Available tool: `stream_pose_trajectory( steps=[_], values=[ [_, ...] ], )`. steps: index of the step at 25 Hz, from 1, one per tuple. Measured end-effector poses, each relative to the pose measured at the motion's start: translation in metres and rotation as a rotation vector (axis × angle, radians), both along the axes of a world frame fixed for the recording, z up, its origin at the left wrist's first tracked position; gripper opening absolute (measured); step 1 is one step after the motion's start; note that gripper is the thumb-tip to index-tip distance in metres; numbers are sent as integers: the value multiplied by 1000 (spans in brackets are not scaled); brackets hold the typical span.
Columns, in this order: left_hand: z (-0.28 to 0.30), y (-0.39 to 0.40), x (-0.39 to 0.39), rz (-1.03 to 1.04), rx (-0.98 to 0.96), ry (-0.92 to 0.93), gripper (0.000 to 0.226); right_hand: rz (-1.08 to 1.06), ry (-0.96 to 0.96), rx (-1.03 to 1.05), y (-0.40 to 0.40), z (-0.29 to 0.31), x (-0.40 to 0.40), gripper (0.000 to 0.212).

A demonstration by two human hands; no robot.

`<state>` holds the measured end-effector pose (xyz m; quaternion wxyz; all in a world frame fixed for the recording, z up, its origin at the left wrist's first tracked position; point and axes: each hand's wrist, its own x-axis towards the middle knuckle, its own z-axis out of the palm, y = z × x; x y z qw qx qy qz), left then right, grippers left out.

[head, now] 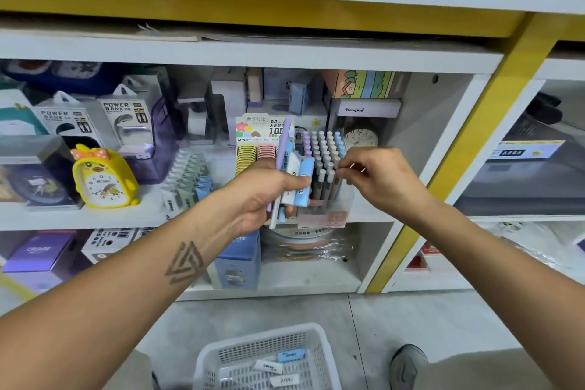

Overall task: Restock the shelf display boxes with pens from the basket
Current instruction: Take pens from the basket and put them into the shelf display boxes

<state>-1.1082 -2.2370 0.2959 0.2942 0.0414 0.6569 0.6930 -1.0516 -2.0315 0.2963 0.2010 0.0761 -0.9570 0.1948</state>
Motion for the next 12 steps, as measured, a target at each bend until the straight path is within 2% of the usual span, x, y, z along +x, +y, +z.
stream_pose_trajectory(
  steps=[2,3,4,7,9,12],
  values=[
    [1,0,1,-12,5,2,31,-32,7,116,-1,2,-3,16],
    [1,0,2,-23,8,5,30,-56,-2,95,-2,4,-4,19],
    [1,1,3,-35,11,12,27,-79,-19,4,-4,8,-3,20],
    [0,4,6,-58,21,40,15,-37,-177,-533,-18,17,-1,21],
    [0,6,9,-75,39,51,13,4,-253,-680,-27,16,-1,25],
    [1,6,10,-80,80,31,18,16,-256,-811,-28,17,-2,18]
  ],
)
